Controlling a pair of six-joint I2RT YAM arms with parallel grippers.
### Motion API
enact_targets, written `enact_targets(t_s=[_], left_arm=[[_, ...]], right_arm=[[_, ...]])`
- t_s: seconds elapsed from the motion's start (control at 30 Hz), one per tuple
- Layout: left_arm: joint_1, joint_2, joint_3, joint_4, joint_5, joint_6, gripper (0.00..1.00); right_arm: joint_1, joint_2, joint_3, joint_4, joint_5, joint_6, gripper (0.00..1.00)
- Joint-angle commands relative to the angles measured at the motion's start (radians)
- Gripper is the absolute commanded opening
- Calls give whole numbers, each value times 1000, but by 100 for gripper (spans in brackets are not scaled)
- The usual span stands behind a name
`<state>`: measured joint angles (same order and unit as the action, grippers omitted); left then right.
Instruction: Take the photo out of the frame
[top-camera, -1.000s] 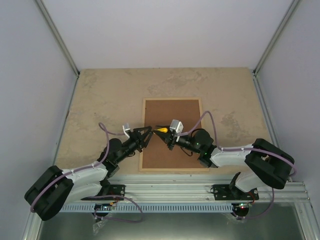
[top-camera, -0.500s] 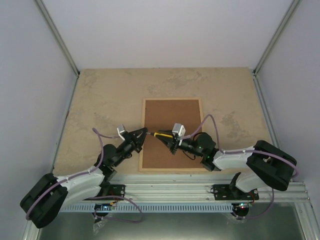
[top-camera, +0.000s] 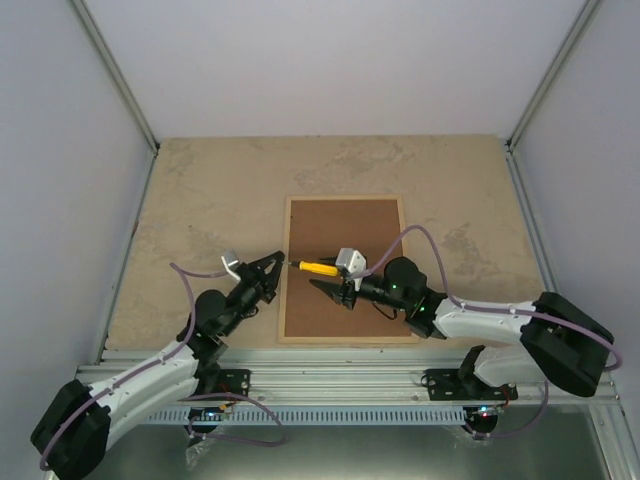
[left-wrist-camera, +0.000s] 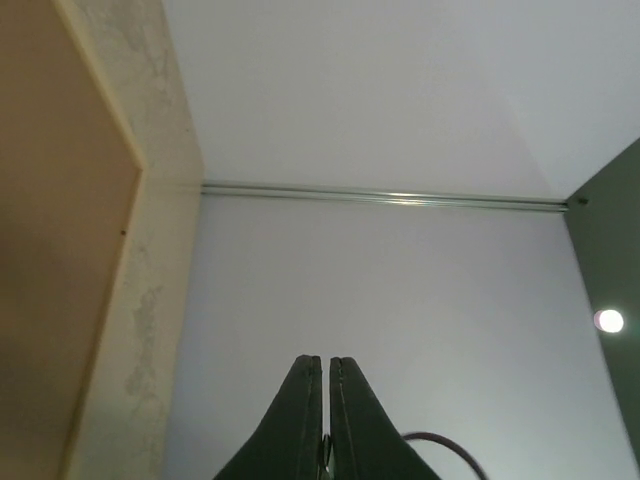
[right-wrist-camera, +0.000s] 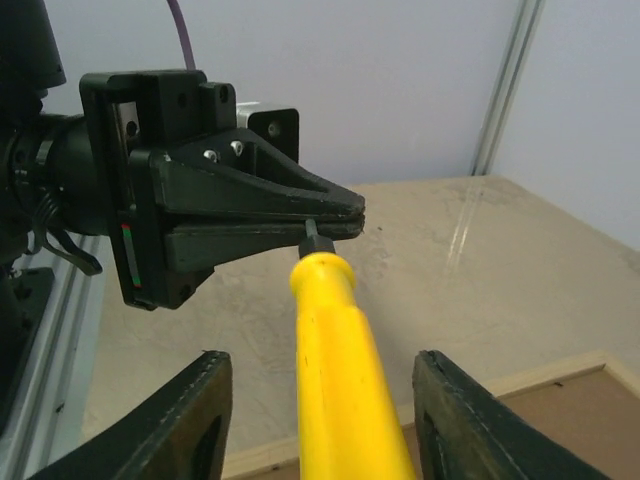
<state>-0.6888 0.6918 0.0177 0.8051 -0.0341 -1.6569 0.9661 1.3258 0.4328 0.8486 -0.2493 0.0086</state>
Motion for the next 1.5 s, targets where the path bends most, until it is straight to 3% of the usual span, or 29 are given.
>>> enact_targets(t_s=[0.0,0.23,0.5,0.63,0.93,1.03,1.17,1.37,1.47], left_arm=[[3,-26,73,-192,-27,109,0],[3,-3,115,-267,-12,173,0],[3,30,143,-276,8,210,0],[3,30,140,-272,8,209,0],[3,33,137,-288,-9,217,0],[5,31,149,-332,-32,251,7],[13,38,222,-486,-87,386,26],[28,153,358,-737,-264,683,35],[58,276,422,-790,-278,790,40]], right_arm=[[-6,-63,61,-264,34,-131,54],[-24,-101,93,-376,41,-234,59],[-37,8,185,-406,-5,-260,47],[-45,37,198,-398,-26,-259,37],[-79,44,196,-400,-72,-248,1],[-102,48,209,-434,-100,-258,1],[-128,59,225,-476,-120,-280,0],[-213,85,254,-536,-158,-296,1],[-255,100,267,-562,-157,-290,0]])
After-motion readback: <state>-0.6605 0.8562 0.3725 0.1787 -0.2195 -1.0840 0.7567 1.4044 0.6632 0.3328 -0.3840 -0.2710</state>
